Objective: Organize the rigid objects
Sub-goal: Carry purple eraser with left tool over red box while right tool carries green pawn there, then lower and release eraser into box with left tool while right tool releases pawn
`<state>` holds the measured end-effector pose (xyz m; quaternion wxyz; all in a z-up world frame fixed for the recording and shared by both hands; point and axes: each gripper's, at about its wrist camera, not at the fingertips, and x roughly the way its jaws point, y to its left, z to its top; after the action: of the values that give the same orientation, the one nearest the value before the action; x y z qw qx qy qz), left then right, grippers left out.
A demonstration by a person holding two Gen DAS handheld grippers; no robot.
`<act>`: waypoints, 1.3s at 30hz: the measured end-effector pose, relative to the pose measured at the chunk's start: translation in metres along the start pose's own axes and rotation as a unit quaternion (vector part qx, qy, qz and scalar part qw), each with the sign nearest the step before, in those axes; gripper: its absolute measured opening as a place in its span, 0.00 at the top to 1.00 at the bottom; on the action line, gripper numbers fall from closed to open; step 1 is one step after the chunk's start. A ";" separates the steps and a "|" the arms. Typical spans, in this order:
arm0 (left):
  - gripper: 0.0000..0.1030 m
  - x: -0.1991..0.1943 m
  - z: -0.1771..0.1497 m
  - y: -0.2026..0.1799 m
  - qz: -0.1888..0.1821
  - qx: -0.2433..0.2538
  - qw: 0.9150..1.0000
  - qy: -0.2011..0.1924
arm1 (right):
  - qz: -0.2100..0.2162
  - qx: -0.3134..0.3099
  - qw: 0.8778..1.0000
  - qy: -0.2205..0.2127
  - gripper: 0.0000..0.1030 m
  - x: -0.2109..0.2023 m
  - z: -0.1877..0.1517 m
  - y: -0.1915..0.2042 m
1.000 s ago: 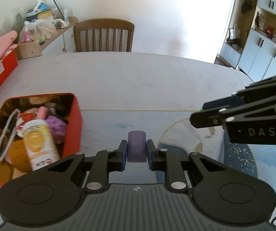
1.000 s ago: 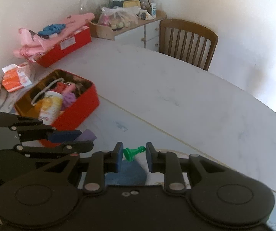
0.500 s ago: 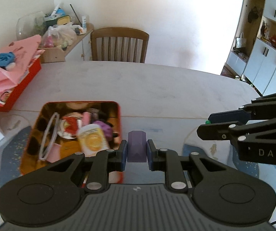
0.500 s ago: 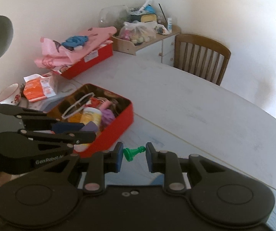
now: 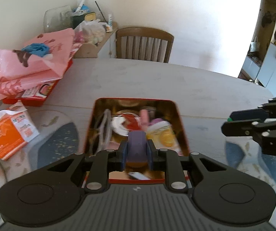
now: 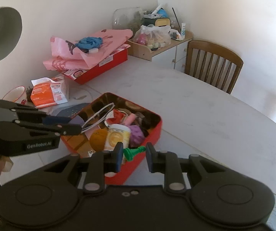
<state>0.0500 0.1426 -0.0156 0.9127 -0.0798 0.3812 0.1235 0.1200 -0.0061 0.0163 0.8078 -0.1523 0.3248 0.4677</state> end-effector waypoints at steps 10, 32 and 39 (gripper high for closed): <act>0.80 0.036 0.005 0.042 -0.018 0.013 0.999 0.025 | 0.000 -0.010 0.999 0.045 0.77 0.051 -0.003 0.045; 0.80 0.100 0.011 0.038 -0.049 0.063 0.995 0.065 | -0.026 -0.025 0.996 0.082 0.77 0.097 -0.001 0.079; 0.80 0.108 0.007 0.041 -0.046 0.060 0.994 0.084 | -0.023 -0.015 0.996 0.090 0.73 0.098 -0.003 0.080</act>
<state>0.1158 0.2013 -0.0901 0.8853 -0.0527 0.4592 0.0508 0.0854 0.0982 -0.0468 0.7834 -0.2133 0.3858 0.4382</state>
